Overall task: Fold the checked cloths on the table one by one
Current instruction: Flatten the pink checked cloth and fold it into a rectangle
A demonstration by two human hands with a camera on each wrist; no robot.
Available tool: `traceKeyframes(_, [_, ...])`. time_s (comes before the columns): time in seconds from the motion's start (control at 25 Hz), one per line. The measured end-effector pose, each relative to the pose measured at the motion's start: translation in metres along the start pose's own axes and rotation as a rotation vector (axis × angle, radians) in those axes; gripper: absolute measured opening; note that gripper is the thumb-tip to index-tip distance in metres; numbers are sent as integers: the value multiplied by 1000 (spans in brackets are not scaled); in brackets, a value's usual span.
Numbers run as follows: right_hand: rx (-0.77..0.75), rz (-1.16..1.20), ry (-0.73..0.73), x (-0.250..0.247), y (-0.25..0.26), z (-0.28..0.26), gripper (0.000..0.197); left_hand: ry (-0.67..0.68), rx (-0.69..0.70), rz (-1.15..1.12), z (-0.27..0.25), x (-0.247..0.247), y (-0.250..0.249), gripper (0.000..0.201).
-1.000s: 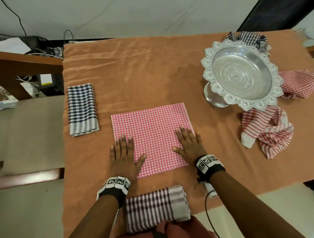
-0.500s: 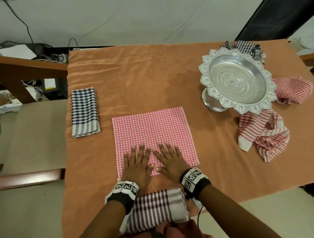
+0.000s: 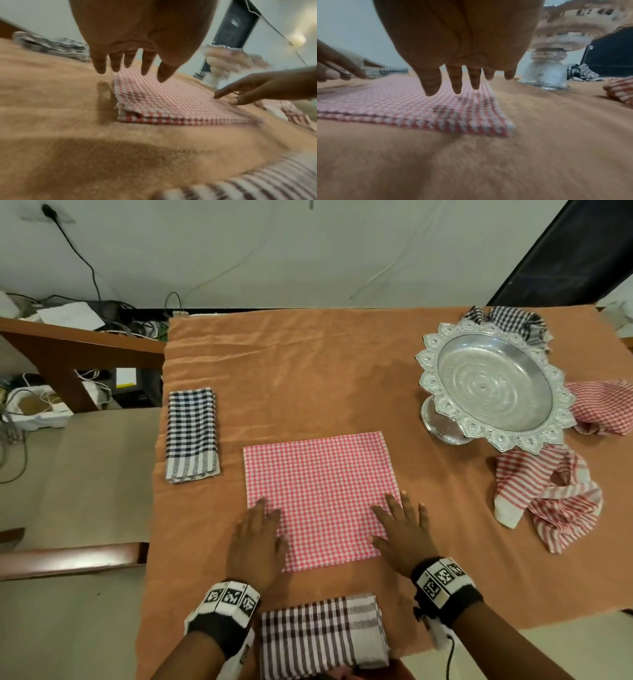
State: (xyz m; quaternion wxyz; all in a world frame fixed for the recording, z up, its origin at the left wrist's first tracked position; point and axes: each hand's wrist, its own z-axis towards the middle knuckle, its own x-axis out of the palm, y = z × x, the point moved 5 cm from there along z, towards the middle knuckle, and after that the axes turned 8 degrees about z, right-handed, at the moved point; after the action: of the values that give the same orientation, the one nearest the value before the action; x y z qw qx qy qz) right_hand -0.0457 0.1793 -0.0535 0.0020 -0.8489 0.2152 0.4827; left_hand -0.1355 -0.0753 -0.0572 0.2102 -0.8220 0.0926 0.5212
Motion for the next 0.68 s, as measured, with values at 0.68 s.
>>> traceKeyframes(0.68, [-167,455,65,-4,115,11,46,32,-518,-809,-1,-6,23,46])
